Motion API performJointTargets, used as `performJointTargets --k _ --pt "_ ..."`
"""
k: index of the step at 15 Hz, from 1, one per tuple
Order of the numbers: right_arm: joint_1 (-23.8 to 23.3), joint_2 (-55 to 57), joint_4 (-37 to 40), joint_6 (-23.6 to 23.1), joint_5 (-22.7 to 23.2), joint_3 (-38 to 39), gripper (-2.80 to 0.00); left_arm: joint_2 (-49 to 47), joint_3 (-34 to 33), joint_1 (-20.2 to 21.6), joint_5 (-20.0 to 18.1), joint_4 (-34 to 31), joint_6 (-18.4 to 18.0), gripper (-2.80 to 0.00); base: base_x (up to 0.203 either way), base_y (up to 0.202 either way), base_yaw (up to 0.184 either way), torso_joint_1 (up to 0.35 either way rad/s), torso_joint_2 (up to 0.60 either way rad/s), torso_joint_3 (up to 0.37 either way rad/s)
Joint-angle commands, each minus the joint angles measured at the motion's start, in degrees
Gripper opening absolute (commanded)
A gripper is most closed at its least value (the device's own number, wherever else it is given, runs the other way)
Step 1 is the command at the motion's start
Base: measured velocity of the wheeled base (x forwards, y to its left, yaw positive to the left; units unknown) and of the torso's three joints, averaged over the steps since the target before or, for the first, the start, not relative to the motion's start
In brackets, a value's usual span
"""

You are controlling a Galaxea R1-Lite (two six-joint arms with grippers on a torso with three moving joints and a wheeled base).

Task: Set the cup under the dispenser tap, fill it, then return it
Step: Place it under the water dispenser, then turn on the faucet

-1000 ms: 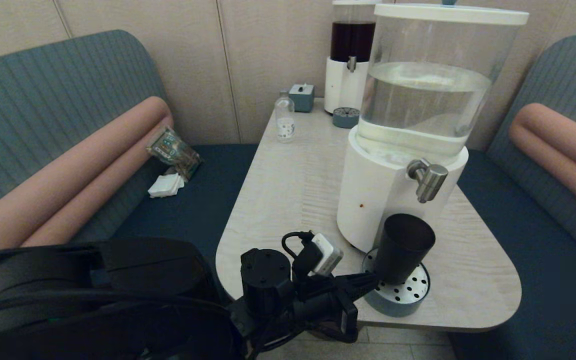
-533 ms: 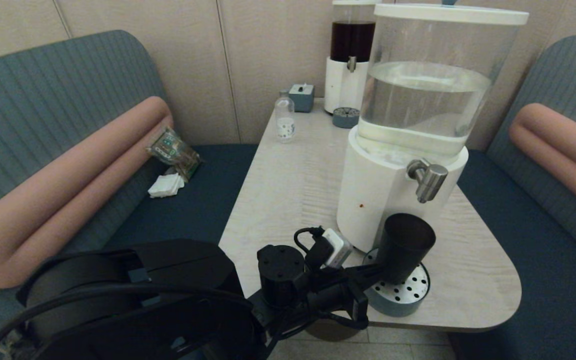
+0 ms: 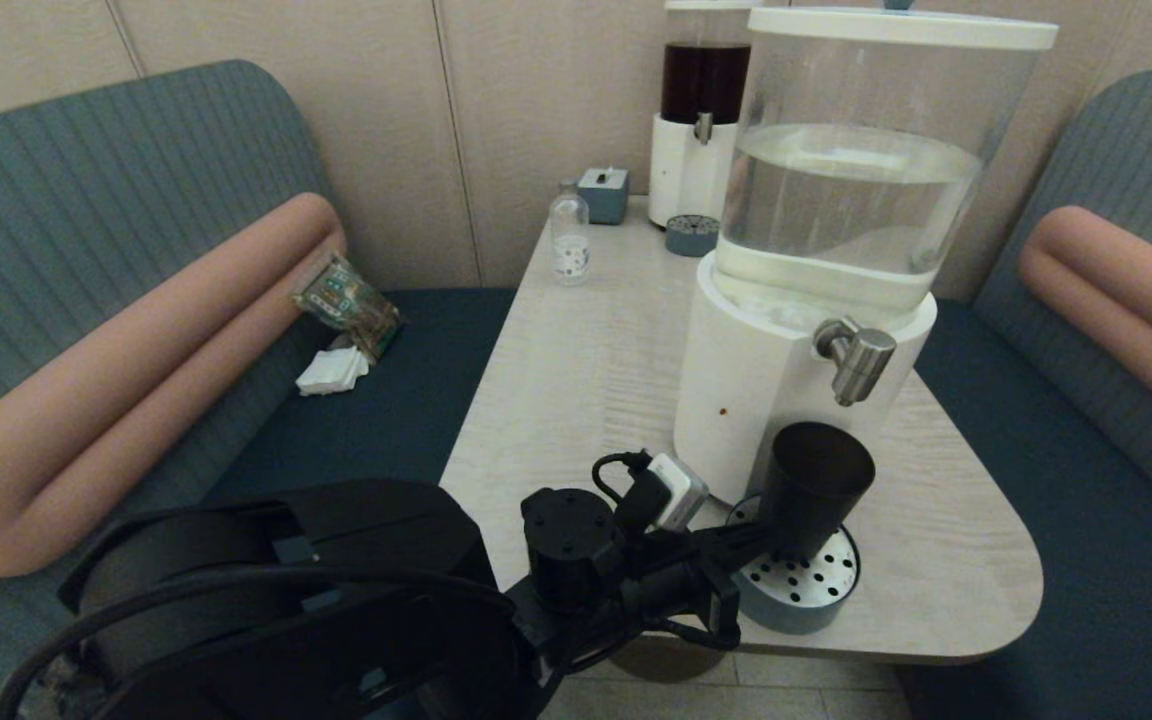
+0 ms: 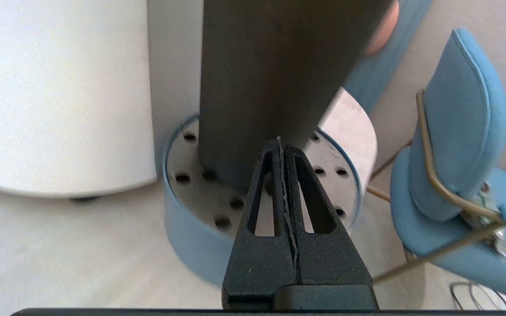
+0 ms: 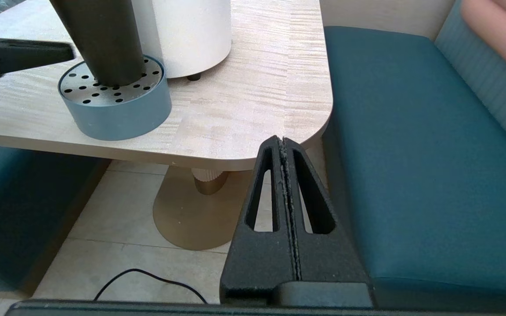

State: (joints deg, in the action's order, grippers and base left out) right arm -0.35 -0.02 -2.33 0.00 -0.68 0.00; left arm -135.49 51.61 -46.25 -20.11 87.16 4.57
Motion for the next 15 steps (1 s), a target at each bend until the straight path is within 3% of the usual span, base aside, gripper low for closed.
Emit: performJointTargets --k 1,5,9,11,15 --pt "0.0 0.0 0.0 0.0 0.0 0.9 -2.80 2.6 -3.1 -0.3 0.0 0.5 0.1 -2.80 0.000 0.000 0.000 0.000 0.00 0.000" --pt "0.0 0.0 0.0 0.0 0.0 0.9 -2.80 18.4 -18.4 -3.6 2.6 0.5 0.8 -2.80 0.000 0.000 0.000 0.000 0.00 0.000" --pt "0.0 0.0 0.0 0.0 0.0 0.9 -2.80 43.5 -29.3 -3.0 12.1 0.0 4.7 -2.80 0.000 0.000 0.000 0.000 0.00 0.000" --pt "0.0 0.0 0.0 0.0 0.0 0.8 -2.80 52.4 -32.7 4.2 16.3 -0.4 6.7 -2.80 0.000 0.000 0.000 0.000 0.00 0.000" --pt "0.0 0.0 0.0 0.0 0.0 0.9 -2.80 68.1 -36.9 32.6 18.8 -0.8 8.3 -2.80 0.000 0.000 0.000 0.000 0.00 0.000"
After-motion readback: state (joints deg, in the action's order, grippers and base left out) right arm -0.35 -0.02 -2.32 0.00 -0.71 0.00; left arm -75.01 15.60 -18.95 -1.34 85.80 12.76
